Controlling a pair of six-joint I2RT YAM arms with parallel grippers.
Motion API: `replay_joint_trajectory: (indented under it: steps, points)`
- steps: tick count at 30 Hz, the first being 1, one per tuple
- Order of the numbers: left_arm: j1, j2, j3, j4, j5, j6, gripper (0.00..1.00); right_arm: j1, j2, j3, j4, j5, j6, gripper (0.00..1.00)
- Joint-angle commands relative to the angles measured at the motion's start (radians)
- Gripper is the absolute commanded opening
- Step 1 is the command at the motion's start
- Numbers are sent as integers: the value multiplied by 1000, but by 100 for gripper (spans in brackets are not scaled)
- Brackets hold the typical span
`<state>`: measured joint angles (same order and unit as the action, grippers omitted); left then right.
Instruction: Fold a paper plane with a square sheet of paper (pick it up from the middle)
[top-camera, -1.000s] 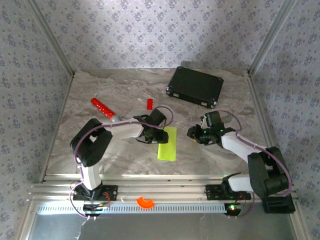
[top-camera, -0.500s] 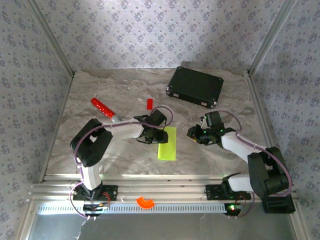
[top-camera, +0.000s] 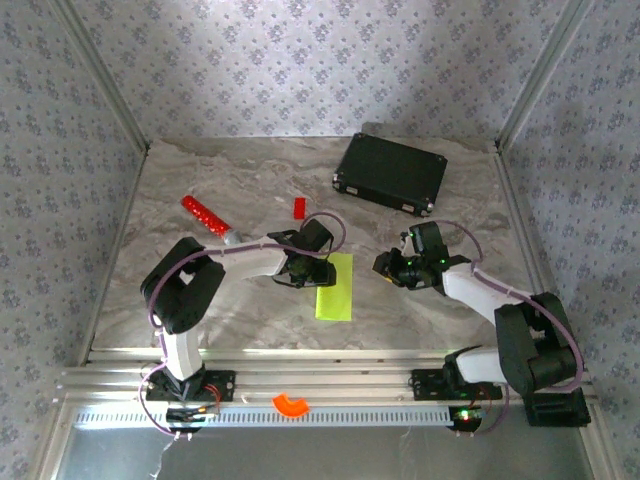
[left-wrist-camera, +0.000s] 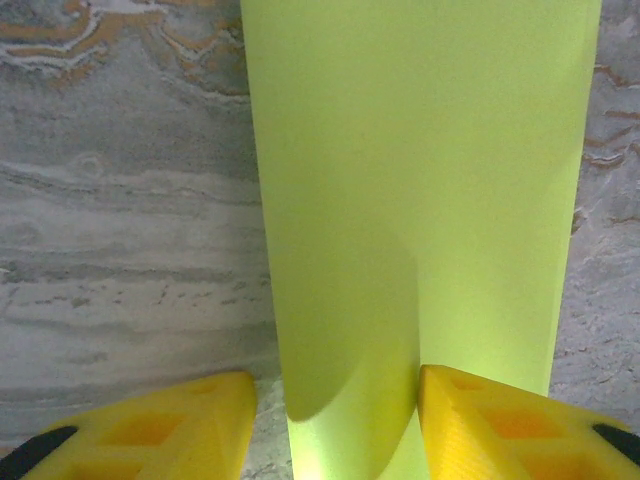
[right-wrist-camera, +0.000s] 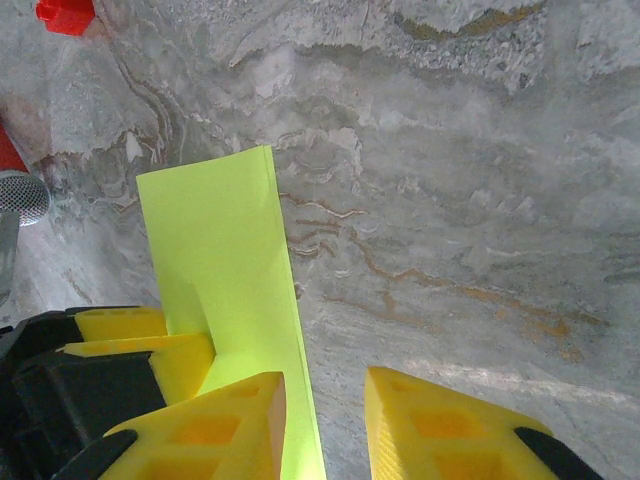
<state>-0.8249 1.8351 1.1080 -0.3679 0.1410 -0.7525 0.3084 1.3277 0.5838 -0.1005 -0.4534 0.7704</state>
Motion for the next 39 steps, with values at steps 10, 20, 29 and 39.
replay_joint_trajectory:
  steps: [10,20,29,39]
  points:
    - [4,55,-15,-20,-44,12,49,11,8,-6,11,-17,3,29]
    - [4,63,-11,-28,-48,4,49,14,2,-13,12,-14,5,29]
    - [5,63,-17,-27,-53,3,48,20,2,-13,12,-11,9,29]
    - [3,74,-2,-44,-55,33,50,23,4,-15,16,-6,11,29]
